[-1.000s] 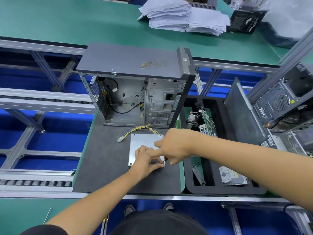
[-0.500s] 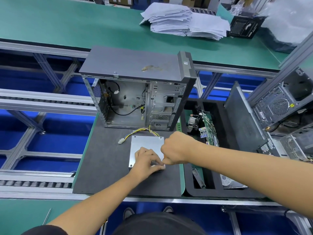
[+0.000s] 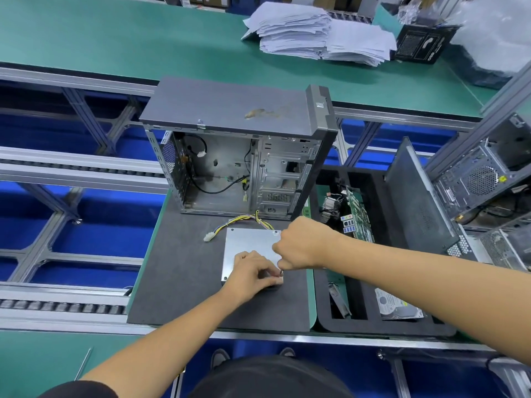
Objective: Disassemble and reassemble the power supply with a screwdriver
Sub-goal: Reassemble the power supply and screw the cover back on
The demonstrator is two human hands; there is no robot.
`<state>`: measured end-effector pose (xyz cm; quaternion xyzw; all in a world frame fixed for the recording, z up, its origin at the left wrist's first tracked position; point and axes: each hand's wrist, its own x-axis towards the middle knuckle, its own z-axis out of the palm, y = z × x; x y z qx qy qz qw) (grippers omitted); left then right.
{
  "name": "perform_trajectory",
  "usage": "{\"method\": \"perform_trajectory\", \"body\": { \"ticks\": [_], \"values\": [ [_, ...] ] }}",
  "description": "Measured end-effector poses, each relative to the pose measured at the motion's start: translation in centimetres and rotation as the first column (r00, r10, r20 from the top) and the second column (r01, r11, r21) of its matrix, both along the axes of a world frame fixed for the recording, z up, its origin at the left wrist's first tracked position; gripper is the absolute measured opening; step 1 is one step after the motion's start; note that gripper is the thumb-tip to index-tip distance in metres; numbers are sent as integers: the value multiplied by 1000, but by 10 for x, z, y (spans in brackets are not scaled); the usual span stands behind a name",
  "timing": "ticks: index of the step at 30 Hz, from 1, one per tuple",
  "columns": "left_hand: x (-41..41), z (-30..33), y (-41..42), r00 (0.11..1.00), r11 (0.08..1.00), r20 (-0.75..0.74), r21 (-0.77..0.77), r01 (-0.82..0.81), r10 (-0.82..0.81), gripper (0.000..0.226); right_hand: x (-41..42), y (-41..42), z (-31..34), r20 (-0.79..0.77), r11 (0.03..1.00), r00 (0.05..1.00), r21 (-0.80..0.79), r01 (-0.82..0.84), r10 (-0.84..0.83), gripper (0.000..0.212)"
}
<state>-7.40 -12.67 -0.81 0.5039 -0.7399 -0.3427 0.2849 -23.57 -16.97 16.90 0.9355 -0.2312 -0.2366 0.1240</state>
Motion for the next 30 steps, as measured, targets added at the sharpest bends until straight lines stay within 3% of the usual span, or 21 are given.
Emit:
{"method": "perform_trajectory", "body": {
  "ticks": [8,10,16,18,23,25,30],
  "values": [
    [1,-3,2,999,997,-2,-68,41,-41,15,0,-4,7,-18,976,983,124,-177,181,35],
    [0,-5,2,999,995,25,-87,44,-42,16,1,-4,4,-14,983,991,132,-128,131,26],
    [-4,-6,2,999,996,45,-88,8,-4,15,-4,3,-1,2,1000,1000,30,8,-8,34],
    [-4,-5,2,999,997,33,-77,24,-22,11,-8,0,1,11,997,999,69,-41,40,29],
    [-2,-7,1,996,996,74,-67,61,-56,15,-7,-4,8,-29,967,977,153,-204,211,42],
    [-2,-7,1,997,996,56,-67,65,-62,14,-10,-5,5,15,976,988,152,-155,154,26],
    [-3,-8,1,1000,997,3,-74,0,0,19,-9,1,-6,-16,998,1000,62,11,-10,39]
  ]
}}
